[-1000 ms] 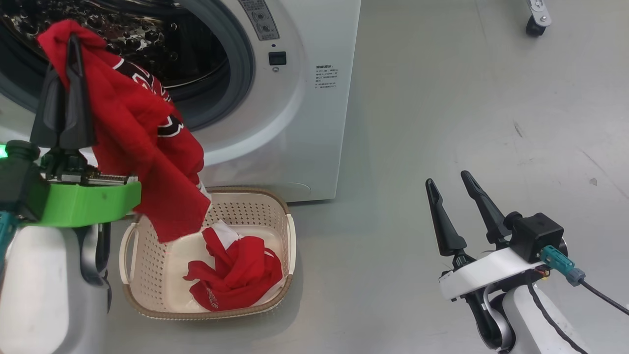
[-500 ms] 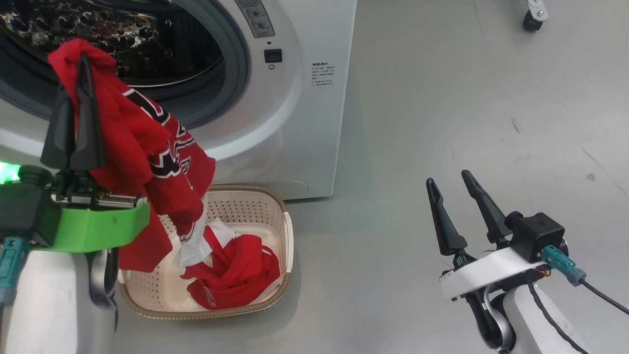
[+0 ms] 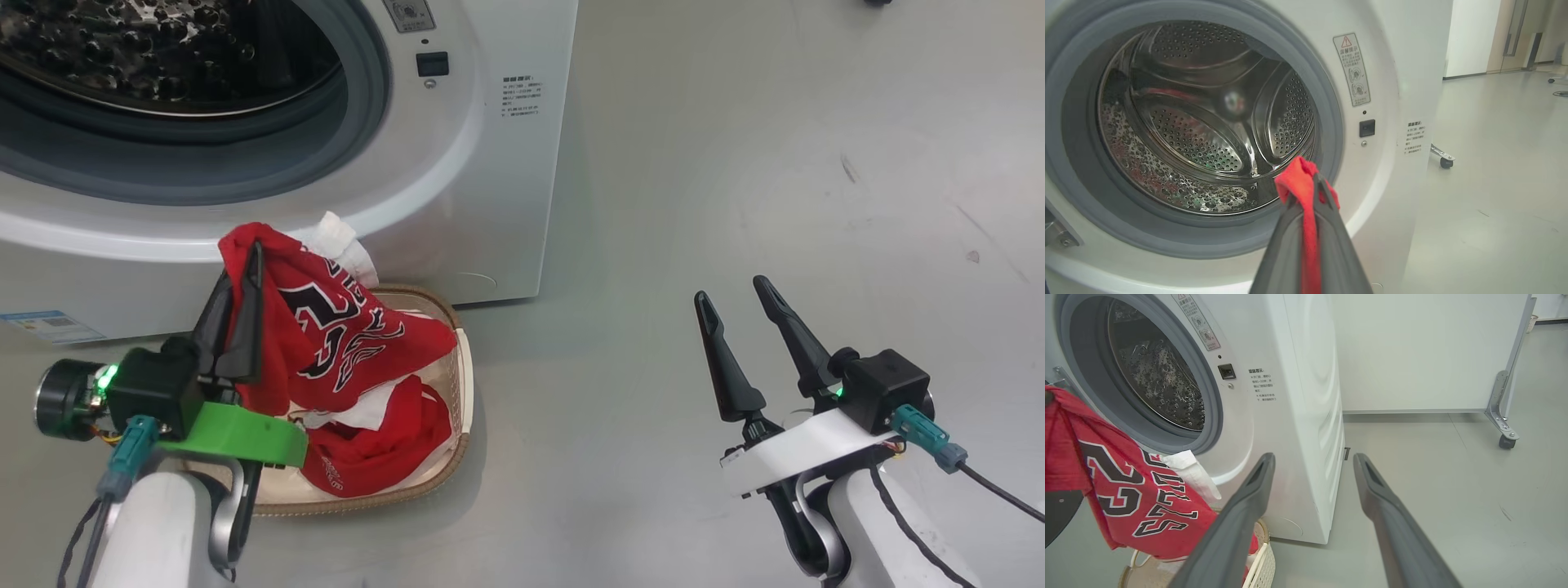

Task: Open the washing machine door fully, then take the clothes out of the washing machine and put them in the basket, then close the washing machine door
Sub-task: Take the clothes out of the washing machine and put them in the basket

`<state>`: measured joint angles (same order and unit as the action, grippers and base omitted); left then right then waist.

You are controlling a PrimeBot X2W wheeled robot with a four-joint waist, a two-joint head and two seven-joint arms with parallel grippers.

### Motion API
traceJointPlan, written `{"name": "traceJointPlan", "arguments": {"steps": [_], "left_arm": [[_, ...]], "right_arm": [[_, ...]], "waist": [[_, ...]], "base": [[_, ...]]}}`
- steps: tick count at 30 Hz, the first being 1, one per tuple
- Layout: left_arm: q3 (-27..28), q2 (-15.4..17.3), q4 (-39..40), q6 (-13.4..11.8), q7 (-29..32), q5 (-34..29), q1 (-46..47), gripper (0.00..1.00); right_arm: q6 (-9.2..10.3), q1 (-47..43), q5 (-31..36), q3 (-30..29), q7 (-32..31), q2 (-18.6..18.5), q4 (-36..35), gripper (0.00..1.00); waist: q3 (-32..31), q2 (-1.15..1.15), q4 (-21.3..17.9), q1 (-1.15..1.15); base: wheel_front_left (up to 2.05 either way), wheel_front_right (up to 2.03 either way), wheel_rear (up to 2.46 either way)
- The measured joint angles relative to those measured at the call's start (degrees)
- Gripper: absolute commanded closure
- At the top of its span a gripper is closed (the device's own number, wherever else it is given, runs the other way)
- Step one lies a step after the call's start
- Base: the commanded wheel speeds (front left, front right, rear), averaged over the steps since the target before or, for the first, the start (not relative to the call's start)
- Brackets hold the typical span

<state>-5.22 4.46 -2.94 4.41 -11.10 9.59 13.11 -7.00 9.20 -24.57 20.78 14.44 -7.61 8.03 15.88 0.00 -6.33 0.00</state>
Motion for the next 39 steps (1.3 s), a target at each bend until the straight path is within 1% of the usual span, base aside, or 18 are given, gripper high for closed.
{"name": "traceJointPlan", "arguments": {"steps": [10,16,22,32,36,39], "left_arm": [[-0.22,0.23,-8.05,0.25,2.83,0.0,-0.14,1.0],[2.19,0.89,-13.16,-0.12,3.83,0.2,0.86,1.0],[4.16,1.09,-18.14,-0.68,5.25,2.61,4.0,1.0],[7.38,2.0,-26.57,-2.68,6.15,3.78,10.68,1.0],[7.49,3.99,-29.91,-3.33,6.25,2.93,12.9,1.0],[8.75,4.0,-32.53,-3.94,6.24,3.44,14.63,1.0]], "right_arm": [[0.0,1.77,0.0,0.11,0.01,-0.07,-0.75,0.0],[0.0,3.1,0.0,0.1,0.0,-0.29,-1.25,0.0],[0.0,3.61,0.0,-0.41,0.0,-0.94,-1.86,0.0],[0.0,5.32,-0.01,-1.63,0.01,-1.27,-3.23,0.0],[0.0,5.62,-0.01,-2.45,0.01,-1.47,-3.68,0.0],[0.0,5.68,-0.01,-2.89,0.01,-1.56,-3.75,0.0]], "waist": [[4.14,0.0,-2.3,0.0],[7.18,0.0,-4.08,0.0],[10.49,0.0,-6.07,0.0],[17.29,0.0,-9.18,0.0],[19.66,0.0,-9.97,0.0],[21.26,0.0,-10.38,0.0]], "base": [[0.0,0.0,0.0],[0.0,0.0,0.0],[0.0,0.0,0.0],[0.0,0.0,0.0],[0.0,0.0,0.0],[0.0,0.0,0.0]]}}
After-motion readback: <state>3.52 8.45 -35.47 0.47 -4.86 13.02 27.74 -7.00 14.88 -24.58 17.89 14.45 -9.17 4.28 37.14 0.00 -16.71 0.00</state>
